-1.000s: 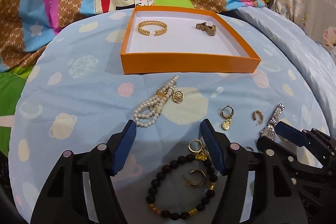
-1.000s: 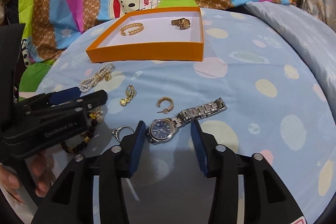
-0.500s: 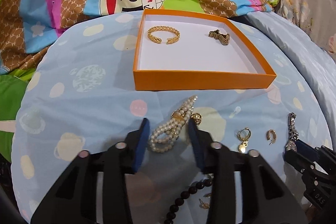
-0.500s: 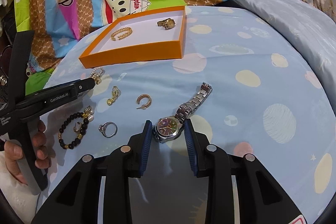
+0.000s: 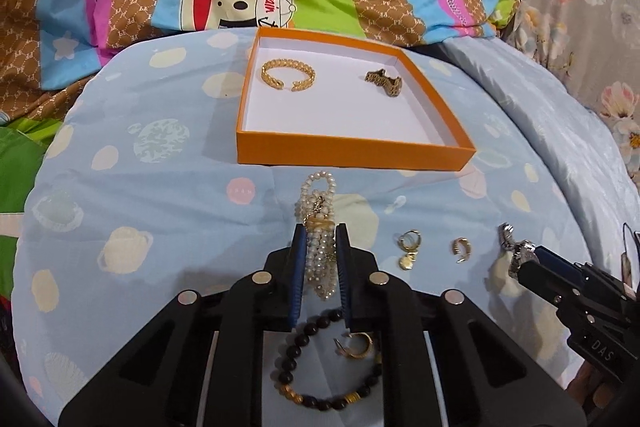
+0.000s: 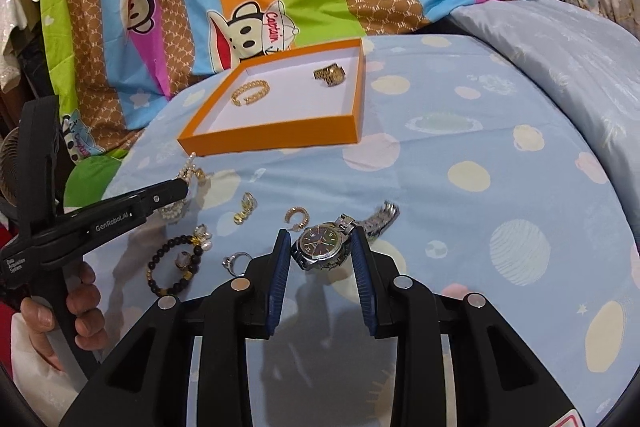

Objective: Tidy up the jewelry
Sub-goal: 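Carry pearl bracelet and silver watch into the orange box and open both tools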

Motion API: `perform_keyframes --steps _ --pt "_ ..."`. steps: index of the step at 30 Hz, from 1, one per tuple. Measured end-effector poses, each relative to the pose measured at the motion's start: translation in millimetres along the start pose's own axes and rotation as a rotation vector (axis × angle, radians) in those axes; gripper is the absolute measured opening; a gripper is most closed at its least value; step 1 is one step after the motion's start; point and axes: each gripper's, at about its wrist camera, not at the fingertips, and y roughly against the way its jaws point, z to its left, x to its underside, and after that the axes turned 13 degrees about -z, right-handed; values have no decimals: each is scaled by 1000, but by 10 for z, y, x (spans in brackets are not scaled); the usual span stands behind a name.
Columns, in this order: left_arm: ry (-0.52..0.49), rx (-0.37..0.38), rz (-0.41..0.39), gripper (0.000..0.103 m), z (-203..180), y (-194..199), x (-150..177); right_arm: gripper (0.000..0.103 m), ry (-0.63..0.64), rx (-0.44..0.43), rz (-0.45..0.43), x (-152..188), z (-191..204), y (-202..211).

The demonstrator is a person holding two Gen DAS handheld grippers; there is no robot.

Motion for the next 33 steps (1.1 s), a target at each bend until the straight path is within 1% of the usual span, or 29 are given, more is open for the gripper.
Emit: perform_keyframes --steps 3,8,12,14,18,20,22,24,27,29,33 --pt "13 11 -26 14 -17 168 -76 30 5 -11 -25 -77 22 103" --pt "7 9 -78 14 -64 403 -269 30 20 -21 -58 -224 40 190" --pt "-11 7 -111 14 -92 454 -445 30 23 -44 -76 -409 23 176" --pt "-22 -3 -126 14 -88 417 -559 30 35 -60 -93 -591 29 121" --pt "-39 -30 -151 14 -73 221 -831 30 71 -83 -141 -998 82 -49" --pt "-38 -45 -159 14 -56 50 -1016 30 88 -105 -167 -1231 136 -175" --pt "-28 -53 -161 14 -41 -91 -1131 30 102 -131 -178 -1439 195 -371" --pt "-17 -58 -144 14 -16 -312 -1216 30 116 -148 -164 -1552 227 -625" --pt "-6 -85 -110 14 59 -642 -1210 30 113 -151 -127 -1556 201 -981" --pt "-5 -102 -69 14 116 -851 -1125 30 107 -156 -74 -1447 163 -1225" --pt "-6 -109 2 14 195 -1084 -870 30 125 -153 6 -1164 112 -1457"
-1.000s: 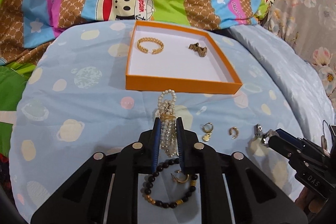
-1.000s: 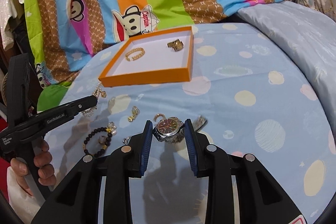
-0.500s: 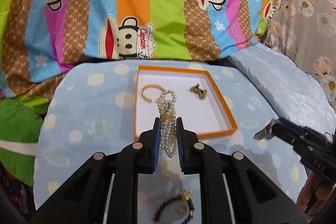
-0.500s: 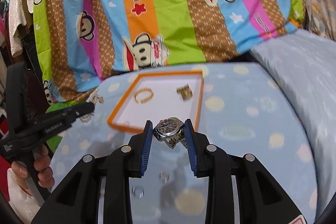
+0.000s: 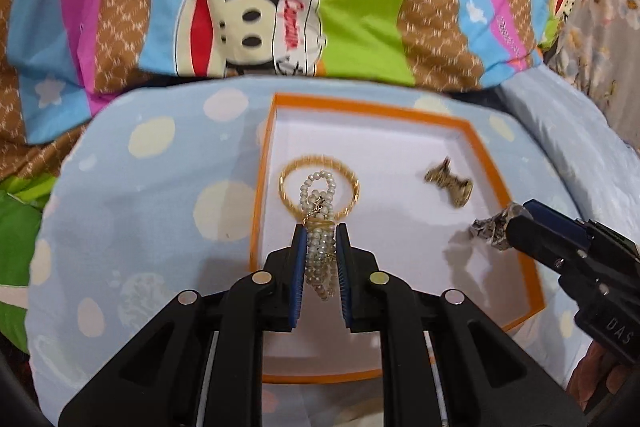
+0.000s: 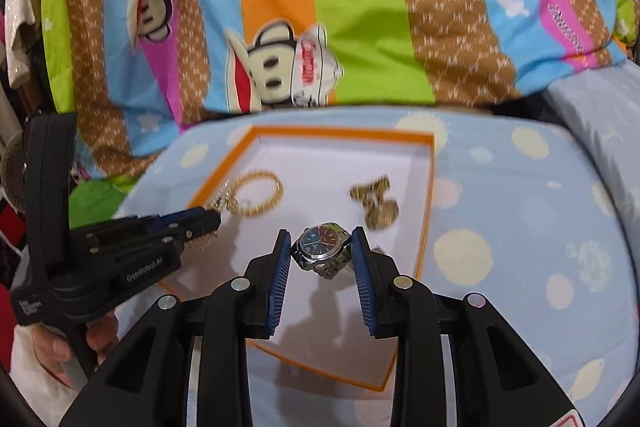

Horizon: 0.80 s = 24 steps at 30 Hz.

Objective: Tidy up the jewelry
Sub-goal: 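Carry pearl bracelet and silver watch into the orange box and open both tools, then move both open tools back over the remaining jewelry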

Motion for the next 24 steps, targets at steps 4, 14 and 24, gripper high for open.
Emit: perform_keyframes --steps 4,14,24 --pt "-9 3 23 16 -5 -44 156 30 0 5 53 231 -41 -65" --pt "-27 -21 -103 66 -62 451 153 42 10 46 -34 344 -6 476" --pt "75 -23 -127 67 264 1262 481 49 -50 57 -79 699 54 1275"
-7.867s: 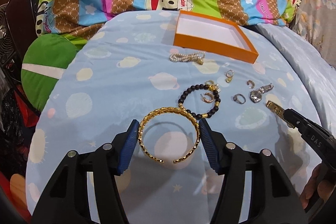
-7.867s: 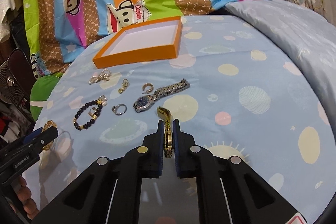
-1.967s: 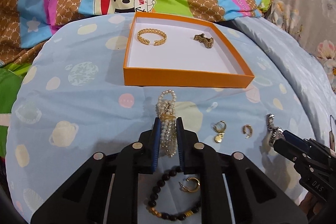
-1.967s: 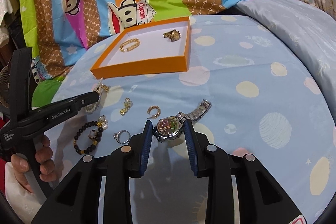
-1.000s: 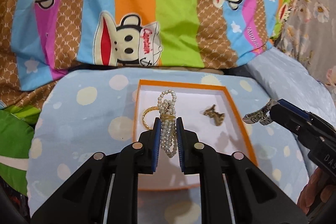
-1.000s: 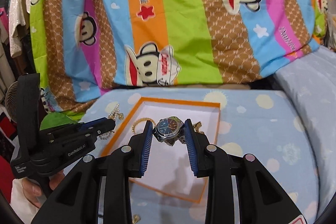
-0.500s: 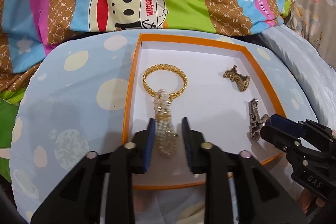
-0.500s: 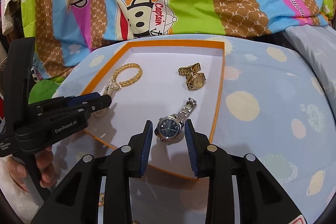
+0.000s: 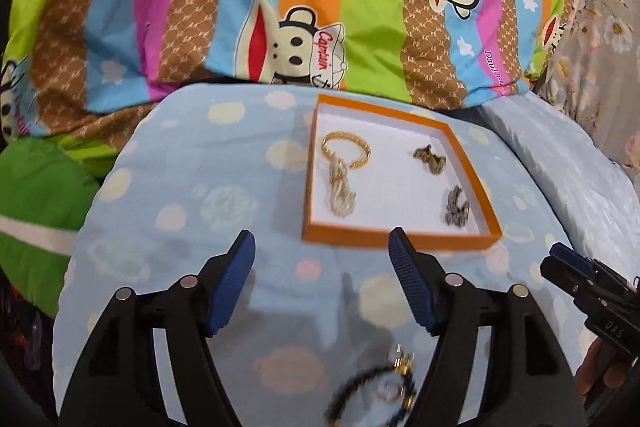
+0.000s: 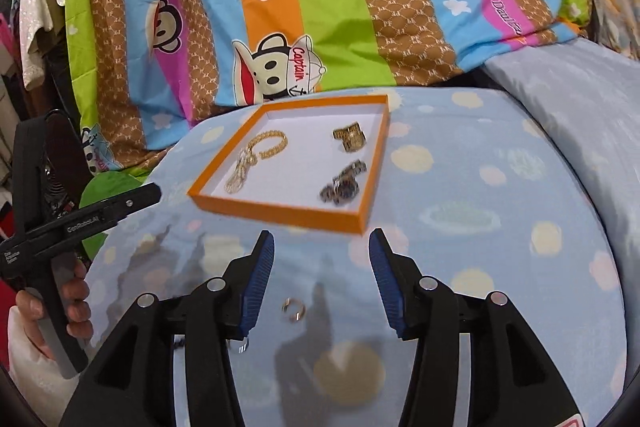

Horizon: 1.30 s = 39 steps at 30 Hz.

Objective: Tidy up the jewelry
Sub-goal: 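Move both open tools back over the remaining jewelry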

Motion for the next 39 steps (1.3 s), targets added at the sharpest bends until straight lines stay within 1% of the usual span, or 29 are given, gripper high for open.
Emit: perform_keyframes --steps 2,6,12,17,19,22,30,32,33,34,36,38,39 --pt "12 -8 20 67 56 115 142 49 -11 5 11 101 -4 91" --pt "41 7 73 67 94 255 416 49 -29 6 41 280 -3 199" --pt "43 51 126 67 -29 391 733 49 -34 7 76 510 71 298" --pt "19 67 156 72 -161 418 939 49 -8 8 92 648 188 330" --pt "9 62 162 73 -188 409 988 49 -8 -1 100 689 225 330" --pt "-30 50 149 73 -256 418 1010 49 -3 -11 108 737 278 336" --pt "-32 28 134 73 -251 409 1003 49 -2 -19 105 757 334 355" --pt "-17 21 127 71 -211 424 985 49 -4 -17 102 753 328 369" --pt "-13 21 126 66 -192 422 975 49 -6 -16 101 752 326 373" --pt "-16 17 127 58 -176 415 970 49 -9 -17 100 750 323 375" --pt "-28 10 129 52 -165 391 973 49 -10 -17 100 746 324 373" --pt "-48 3 120 50 -177 383 980 49 -10 -19 100 747 325 373" --pt "-58 1 115 48 -185 379 986 49 -10 -19 100 746 327 374"
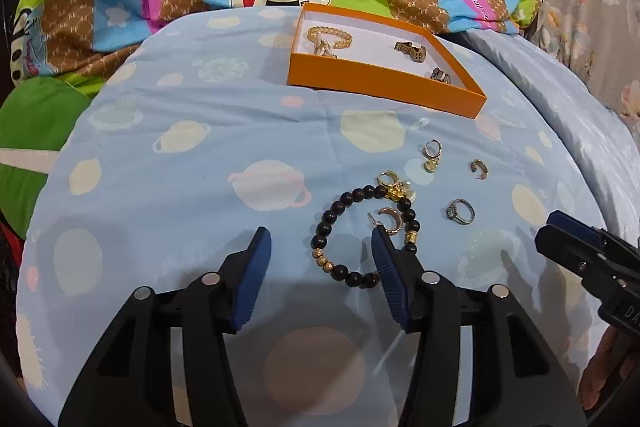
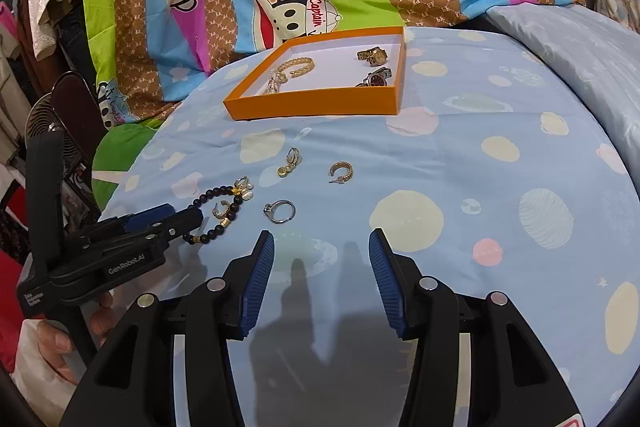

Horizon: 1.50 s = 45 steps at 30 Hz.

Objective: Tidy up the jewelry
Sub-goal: 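Move both open tools back over the remaining jewelry, then grasp the black bead bracelet with the left tool while the right tool grasps a gold hoop earring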

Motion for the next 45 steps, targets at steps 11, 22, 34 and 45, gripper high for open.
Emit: perform_keyframes --steps 11,22,34,45 --pt "-68 -42 -10 17 -66 -43 10 49 5 0 -3 -15 24 -10" --pt "-31 17 -11 7 -30 -27 7 49 23 22 4 -144 23 -252" --pt "-12 52 -39 7 -13 161 -56 47 33 71 32 -275 20 -673" --pt "16 96 -51 7 -1 306 -156 16 68 116 40 -274 54 -792"
